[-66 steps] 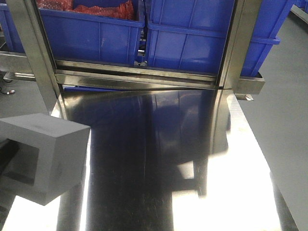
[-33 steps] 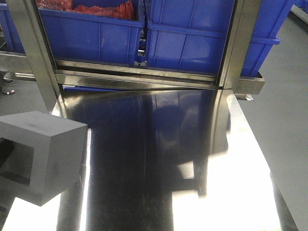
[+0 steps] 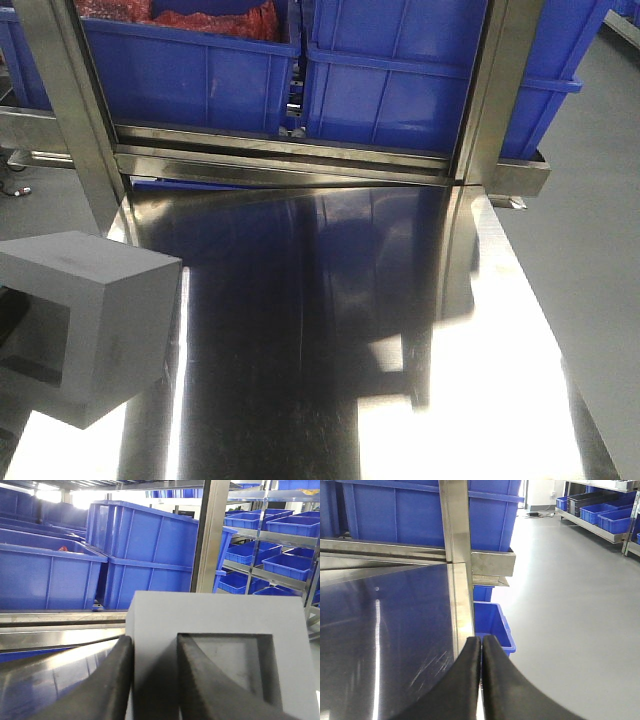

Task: Sort gray base to blue bin
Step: 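Pull the held gray base back toward the robot body, then drive the base away from the table holding the gray base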

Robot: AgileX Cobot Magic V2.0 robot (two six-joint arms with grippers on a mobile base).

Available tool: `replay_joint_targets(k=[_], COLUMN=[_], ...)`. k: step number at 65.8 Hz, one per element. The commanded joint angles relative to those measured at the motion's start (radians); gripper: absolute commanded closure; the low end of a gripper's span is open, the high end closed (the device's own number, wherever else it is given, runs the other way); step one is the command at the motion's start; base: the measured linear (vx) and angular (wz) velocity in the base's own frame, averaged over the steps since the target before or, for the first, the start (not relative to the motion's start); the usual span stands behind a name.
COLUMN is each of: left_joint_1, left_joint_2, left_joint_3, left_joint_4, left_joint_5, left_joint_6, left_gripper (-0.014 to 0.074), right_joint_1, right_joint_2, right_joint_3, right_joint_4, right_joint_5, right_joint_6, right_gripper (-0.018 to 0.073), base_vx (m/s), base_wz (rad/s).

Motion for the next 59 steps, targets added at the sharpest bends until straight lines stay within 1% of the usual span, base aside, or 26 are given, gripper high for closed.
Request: replay_joint_targets(k=[1, 36, 59], left_joint_1=[-0.002, -0.002, -0.002], left_joint_2=[0.004, 0.004, 0.004], left_joint_3=[-0.031, -0.031, -0.031], left_joint_4=[-0.011, -0.010, -0.010], left_joint_5=[-0.102, -0.101, -0.101], left_joint_6=[-0.005, -0.005, -0.005], left_gripper=[0.0603, 0.0603, 0.0603], right_joint_1=[-0.004, -0.004, -0.004], right_joint_2=[0.019, 0.019, 0.019], right_joint_3=[0.002, 0.002, 0.002], right_joint_4=[-0.004, -0.004, -0.004], right_joint_5=[-0.072, -0.072, -0.072], right_joint_6=[-0.012, -0.012, -0.012], right_gripper=[0.0564, 0.0564, 0.0564], base_vx=[0.00, -0.01, -0.11], base_wz=[0.00, -0.03, -0.40])
